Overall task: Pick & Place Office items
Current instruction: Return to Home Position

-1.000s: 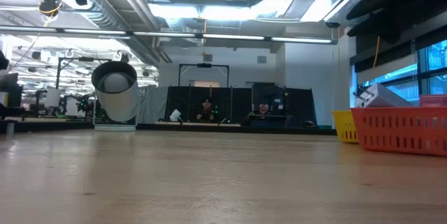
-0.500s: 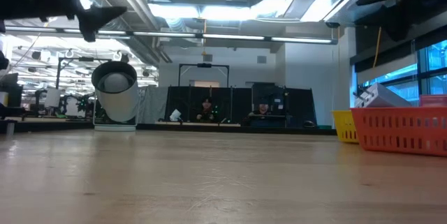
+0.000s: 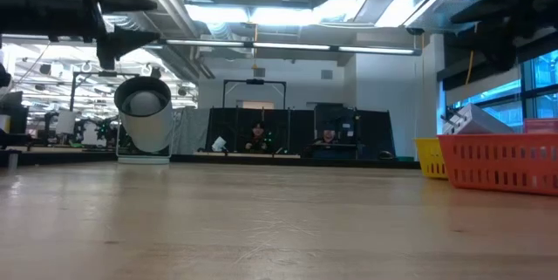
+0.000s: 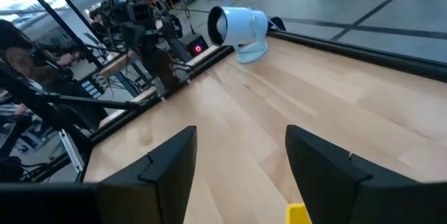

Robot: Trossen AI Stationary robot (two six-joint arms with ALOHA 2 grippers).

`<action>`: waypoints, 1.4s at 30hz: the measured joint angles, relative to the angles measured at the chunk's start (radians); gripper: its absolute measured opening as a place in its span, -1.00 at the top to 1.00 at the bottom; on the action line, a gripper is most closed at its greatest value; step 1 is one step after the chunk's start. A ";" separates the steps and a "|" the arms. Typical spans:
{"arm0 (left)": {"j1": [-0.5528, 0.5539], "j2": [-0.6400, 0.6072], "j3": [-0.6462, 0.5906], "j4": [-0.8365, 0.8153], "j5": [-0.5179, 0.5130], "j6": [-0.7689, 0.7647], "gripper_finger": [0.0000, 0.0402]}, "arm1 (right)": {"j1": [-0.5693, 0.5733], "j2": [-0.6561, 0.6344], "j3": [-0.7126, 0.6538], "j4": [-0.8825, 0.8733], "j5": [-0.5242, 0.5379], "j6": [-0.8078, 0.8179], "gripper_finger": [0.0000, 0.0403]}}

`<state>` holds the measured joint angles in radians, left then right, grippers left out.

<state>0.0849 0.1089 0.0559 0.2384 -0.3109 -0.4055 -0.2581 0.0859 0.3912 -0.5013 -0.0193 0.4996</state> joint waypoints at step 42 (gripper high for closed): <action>0.000 0.000 0.000 -0.153 -0.062 0.007 -0.47 | 0.000 -0.082 -0.376 0.583 -0.023 -0.072 -0.10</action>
<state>0.0849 0.1089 0.0559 0.0856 -0.3733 -0.3981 -0.2581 0.0040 0.0151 0.0814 -0.0422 0.4274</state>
